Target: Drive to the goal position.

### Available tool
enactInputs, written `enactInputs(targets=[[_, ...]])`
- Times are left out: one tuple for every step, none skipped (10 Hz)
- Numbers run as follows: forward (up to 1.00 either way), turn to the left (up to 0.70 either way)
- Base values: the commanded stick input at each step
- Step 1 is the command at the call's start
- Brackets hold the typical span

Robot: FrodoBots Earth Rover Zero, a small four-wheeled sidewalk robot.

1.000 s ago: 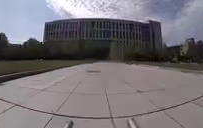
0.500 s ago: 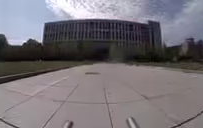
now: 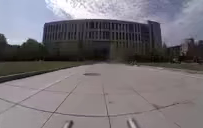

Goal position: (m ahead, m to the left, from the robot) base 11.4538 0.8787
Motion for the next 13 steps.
enactInputs(targets=[[0.7, 0.0], [0.7, 0.0], [0.7, 0.0], [0.7, 0.0], [0.7, 0.0], [0.7, 0.0], [0.7, 0.0], [0.7, -0.03], [0.7, -0.18], [0.7, -0.31], [0.7, -0.31], [0.7, -0.24], [0.7, 0.0]])
